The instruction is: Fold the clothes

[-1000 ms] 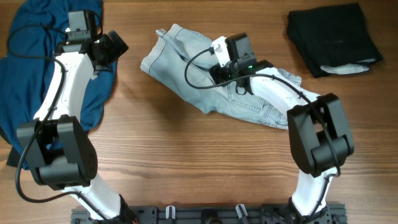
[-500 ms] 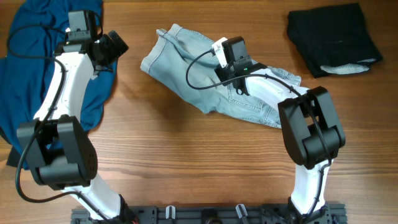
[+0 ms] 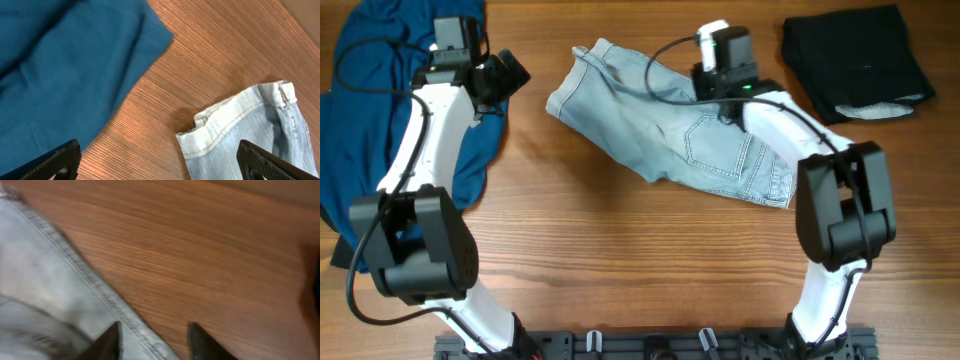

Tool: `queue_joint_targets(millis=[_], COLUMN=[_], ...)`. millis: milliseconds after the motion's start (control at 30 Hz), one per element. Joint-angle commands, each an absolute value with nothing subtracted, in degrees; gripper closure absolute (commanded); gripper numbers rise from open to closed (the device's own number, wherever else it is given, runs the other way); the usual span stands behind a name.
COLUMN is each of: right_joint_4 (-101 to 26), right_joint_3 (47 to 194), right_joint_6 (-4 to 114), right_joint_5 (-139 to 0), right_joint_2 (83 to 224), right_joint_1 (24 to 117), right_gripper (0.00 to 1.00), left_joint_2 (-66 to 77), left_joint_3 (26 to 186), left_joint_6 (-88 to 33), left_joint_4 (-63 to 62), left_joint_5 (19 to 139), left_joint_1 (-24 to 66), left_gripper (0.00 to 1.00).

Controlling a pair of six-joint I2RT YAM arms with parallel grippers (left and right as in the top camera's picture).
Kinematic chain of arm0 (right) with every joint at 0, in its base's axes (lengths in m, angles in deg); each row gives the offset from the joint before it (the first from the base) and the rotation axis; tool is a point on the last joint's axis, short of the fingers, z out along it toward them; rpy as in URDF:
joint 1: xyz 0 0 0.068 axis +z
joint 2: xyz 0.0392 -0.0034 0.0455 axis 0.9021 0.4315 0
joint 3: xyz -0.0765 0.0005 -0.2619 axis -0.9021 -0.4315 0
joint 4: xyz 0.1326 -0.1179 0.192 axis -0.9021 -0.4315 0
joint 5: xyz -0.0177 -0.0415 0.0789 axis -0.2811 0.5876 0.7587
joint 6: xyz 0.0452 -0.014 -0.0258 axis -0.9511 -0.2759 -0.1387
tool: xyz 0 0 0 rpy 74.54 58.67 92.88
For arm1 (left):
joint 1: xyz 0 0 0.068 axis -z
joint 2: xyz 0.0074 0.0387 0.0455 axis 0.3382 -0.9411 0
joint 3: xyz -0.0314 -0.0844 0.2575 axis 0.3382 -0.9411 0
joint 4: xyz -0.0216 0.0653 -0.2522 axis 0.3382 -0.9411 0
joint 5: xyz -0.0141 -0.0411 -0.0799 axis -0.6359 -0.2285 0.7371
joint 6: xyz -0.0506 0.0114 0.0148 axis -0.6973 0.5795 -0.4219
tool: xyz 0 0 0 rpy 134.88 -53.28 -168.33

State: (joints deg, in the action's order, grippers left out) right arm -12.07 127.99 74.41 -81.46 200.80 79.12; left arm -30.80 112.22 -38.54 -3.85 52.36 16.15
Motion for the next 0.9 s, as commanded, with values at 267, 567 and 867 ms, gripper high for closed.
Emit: queue_joint_targets(millis=[267, 567, 867], right_joint_4=[-23.64, -26.98, -25.36], right_joint_3=[135.47, 135.45, 135.45], right_joint_6=[73.49, 75.61, 76.40], right_joint_5=[-59.60, -59.69, -59.80], right_joint_2=[196.23, 199.99, 206.02], right_joint_1=[80.06, 86.59, 87.99], right_gripper=[0.26, 0.94, 0.96], left_joint_2=[-31.37, -31.37, -31.37], left_joint_3=[112.43, 112.41, 112.41], left_joint_6=[-38.01, -38.01, -37.99], left_joint_4=[-2.95, -2.93, -3.47], left_joint_5=[51.03, 49.41, 48.69], left_joint_1=[17.74, 17.68, 17.53], left_gripper=[0.00, 0.00, 0.00])
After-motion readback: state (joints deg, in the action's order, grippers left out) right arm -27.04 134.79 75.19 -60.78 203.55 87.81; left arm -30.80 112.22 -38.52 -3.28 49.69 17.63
